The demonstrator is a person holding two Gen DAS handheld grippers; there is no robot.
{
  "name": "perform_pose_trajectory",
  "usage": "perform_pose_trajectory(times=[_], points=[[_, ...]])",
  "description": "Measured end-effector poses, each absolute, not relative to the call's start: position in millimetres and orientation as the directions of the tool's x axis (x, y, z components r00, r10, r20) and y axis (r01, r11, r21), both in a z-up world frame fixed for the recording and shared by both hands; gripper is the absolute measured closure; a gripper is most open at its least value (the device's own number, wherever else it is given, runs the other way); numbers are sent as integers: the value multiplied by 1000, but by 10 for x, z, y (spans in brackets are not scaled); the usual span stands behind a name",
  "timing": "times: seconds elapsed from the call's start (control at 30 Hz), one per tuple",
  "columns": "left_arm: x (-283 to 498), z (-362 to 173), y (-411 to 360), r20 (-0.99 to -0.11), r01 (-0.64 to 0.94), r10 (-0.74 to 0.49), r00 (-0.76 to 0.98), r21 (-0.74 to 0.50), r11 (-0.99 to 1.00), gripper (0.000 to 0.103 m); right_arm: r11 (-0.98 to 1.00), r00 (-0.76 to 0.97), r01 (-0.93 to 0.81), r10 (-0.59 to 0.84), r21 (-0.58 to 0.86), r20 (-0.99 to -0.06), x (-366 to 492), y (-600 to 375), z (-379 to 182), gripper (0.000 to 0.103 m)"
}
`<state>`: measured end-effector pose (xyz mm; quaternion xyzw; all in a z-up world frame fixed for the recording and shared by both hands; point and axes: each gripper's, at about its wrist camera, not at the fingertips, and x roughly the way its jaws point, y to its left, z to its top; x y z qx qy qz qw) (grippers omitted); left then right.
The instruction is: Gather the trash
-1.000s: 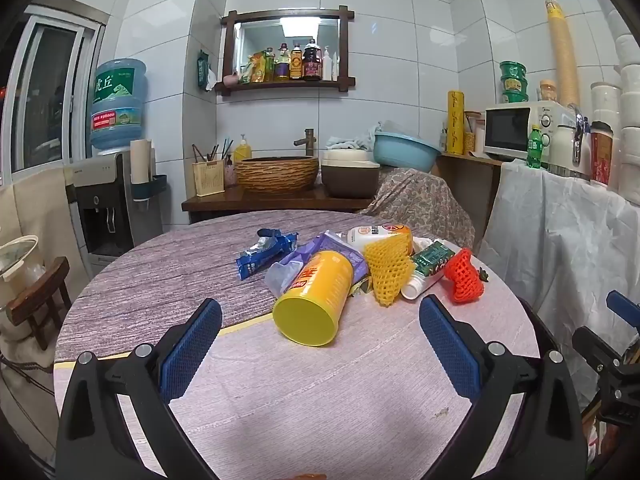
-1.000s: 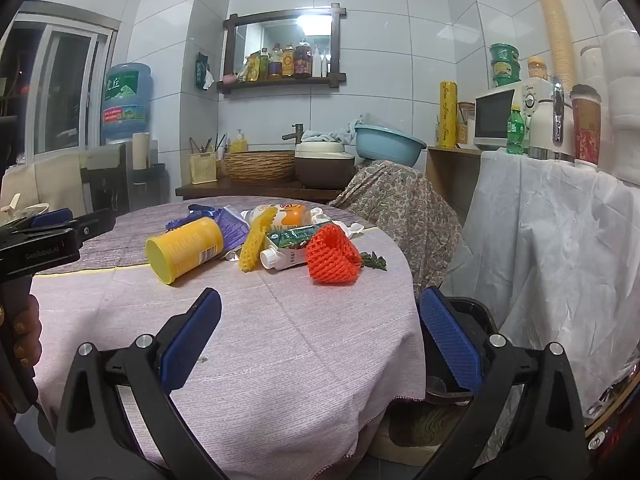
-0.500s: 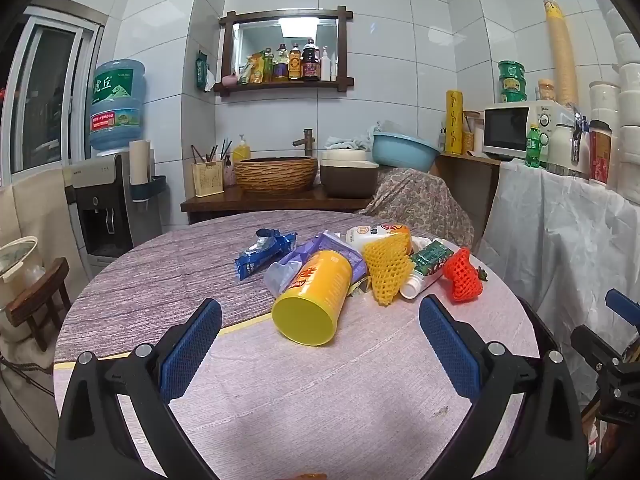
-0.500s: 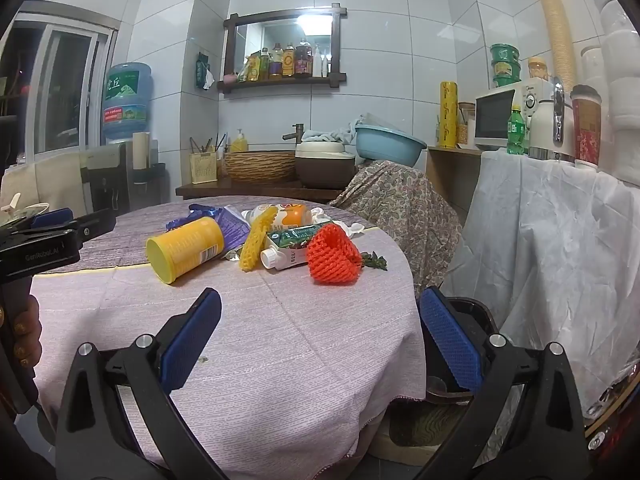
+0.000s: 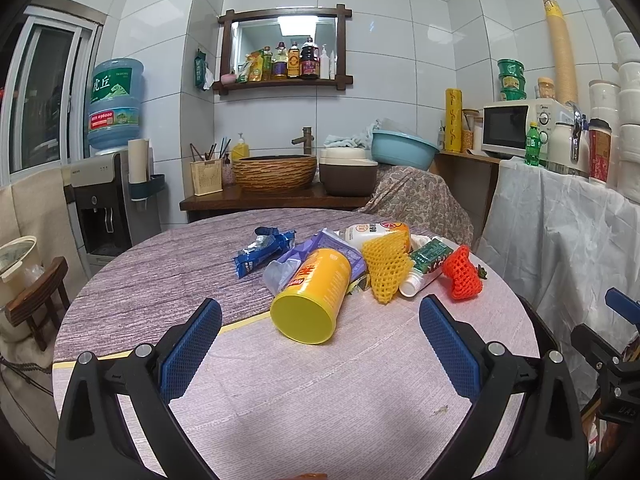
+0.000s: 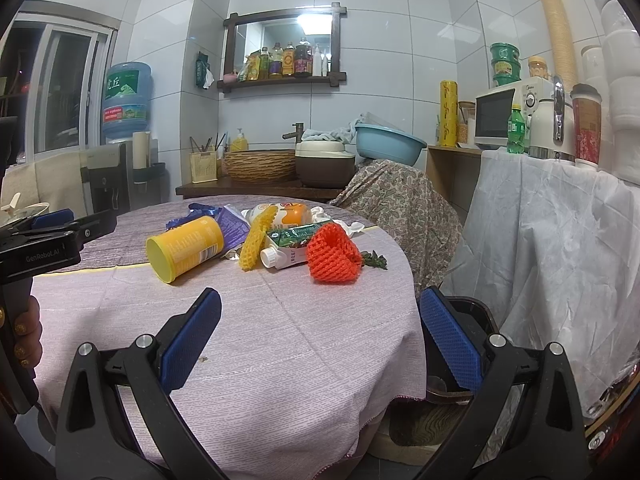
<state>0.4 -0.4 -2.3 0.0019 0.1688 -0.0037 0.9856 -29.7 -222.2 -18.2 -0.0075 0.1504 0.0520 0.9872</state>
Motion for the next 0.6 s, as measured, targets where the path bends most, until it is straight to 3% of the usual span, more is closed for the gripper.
perform_pose_trajectory(times=[0.6], points=[[15,-32,-22,-334,11,-10,942,4,1000,5,995,949,-105,100,1,-299,-294,-2225,-174,5]])
